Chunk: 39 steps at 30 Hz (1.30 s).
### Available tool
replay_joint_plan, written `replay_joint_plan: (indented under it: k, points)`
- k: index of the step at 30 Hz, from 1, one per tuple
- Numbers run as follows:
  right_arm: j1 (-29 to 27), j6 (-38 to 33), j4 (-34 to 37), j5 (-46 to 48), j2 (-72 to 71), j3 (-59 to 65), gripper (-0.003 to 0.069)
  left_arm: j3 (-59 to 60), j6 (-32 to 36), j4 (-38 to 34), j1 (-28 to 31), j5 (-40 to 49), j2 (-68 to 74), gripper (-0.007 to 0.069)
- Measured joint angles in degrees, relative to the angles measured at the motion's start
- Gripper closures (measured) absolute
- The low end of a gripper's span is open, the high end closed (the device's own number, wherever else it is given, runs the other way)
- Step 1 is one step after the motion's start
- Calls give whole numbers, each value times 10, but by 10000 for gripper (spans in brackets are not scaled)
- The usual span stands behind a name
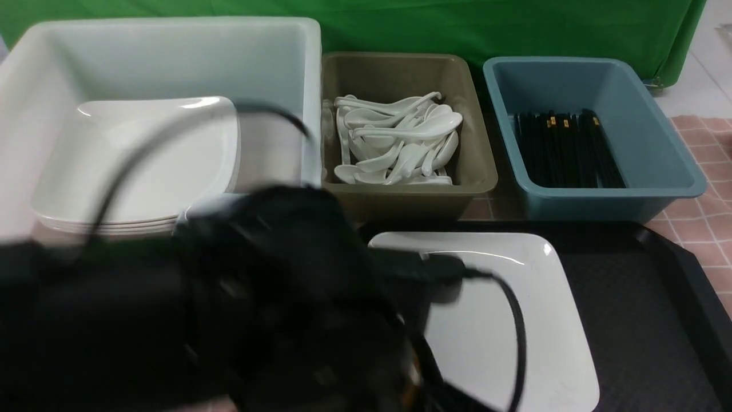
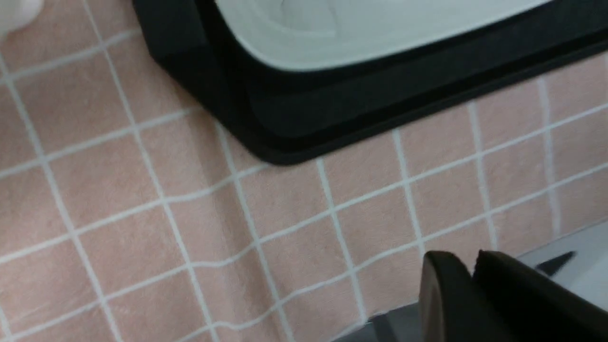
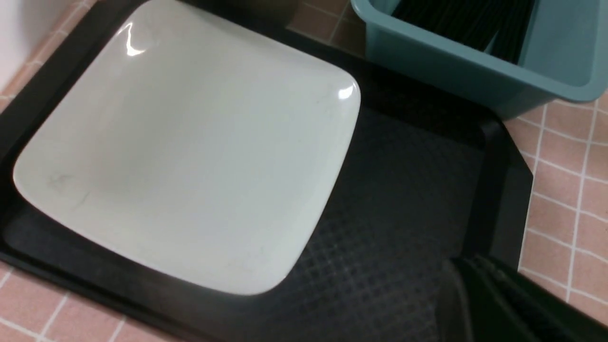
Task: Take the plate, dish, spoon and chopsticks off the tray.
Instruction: Use the left arm to grab a plate from the dinner plate
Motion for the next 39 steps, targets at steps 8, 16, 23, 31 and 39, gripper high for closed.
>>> replay_joint_plan:
  k: [8,16,23,31,39]
  points:
    - [0,0,1,-7,0,0,629,219,173,-372,15,-411,-120,609]
    - [0,6,1,-10,0,0,629,420,161,-611,-145,-761,-135,608]
    - [0,9,1,-12,0,0,629,388,177,-682,-159,-835,-50,603]
    - [0,10,1,-12,0,0,629,360,200,-705,-158,-865,42,501]
    - [0,20,1,-13,0,0,629,358,345,-839,-156,-901,40,427]
